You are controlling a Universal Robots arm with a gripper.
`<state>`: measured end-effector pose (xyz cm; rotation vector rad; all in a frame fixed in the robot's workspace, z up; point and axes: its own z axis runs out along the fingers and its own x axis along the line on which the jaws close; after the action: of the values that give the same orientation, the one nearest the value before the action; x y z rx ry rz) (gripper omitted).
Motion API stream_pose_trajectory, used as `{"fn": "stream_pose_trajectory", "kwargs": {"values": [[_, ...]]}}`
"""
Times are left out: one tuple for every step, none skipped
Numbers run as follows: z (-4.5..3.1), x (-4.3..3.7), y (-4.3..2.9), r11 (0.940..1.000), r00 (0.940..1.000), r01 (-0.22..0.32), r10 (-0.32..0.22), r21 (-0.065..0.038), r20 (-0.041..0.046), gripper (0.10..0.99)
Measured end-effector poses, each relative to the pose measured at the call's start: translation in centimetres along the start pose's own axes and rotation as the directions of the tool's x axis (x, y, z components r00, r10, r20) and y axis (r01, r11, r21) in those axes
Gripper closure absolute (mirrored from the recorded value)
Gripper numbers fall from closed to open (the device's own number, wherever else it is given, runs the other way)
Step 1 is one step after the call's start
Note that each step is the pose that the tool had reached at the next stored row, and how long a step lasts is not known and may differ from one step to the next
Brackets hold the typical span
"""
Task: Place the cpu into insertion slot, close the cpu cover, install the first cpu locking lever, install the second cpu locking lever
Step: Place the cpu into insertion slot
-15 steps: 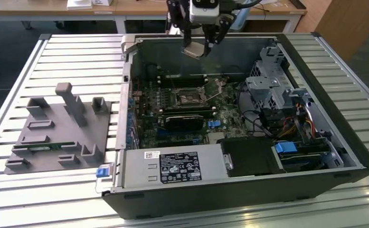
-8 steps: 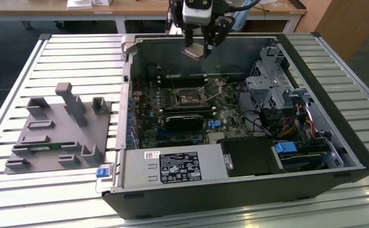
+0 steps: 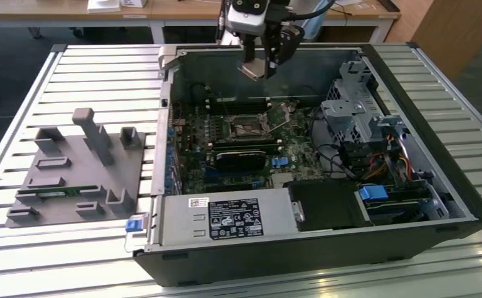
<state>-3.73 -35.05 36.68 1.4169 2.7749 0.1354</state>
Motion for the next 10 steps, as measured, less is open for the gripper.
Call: {"fn": "stream_pose_trajectory", "kwargs": {"values": [[0.05, 0.0, 0.0, 0.9998, 0.9998, -0.018, 0.018, 0.0, 0.0016, 0.549], [0.1, 0.0, -0.01, 0.9994, 0.9994, -0.036, 0.036, -0.001, 0.0031, 0.549], [0.15, 0.0, -0.01, 0.9986, 0.9985, -0.054, 0.054, -0.001, 0.0047, 0.549], [0.2, 0.0, -0.02, 0.9976, 0.9975, -0.07, 0.07, -0.002, 0.0061, 0.549], [0.24, 0.0, -0.03, 0.9964, 0.9963, -0.085, 0.085, -0.002, 0.0074, 0.549], [0.28, 0.0, -0.03, 0.995, 0.995, -0.099, 0.099, -0.002, 0.0087, 0.549], [0.31, 0.0, -0.04, 0.9936, 0.9936, -0.113, 0.113, -0.003, 0.0098, 0.549], [0.35, 0.01, -0.04, 0.992, 0.992, -0.126, 0.126, -0.003, 0.0109, 0.549], [0.39, 0.01, -0.05, 0.9903, 0.9902, -0.139, 0.139, -0.004, 0.0121, 0.549], [0.44, 0.01, -0.06, 0.9882, 0.9881, -0.153, 0.153, -0.004, 0.0133, 0.549]]}}
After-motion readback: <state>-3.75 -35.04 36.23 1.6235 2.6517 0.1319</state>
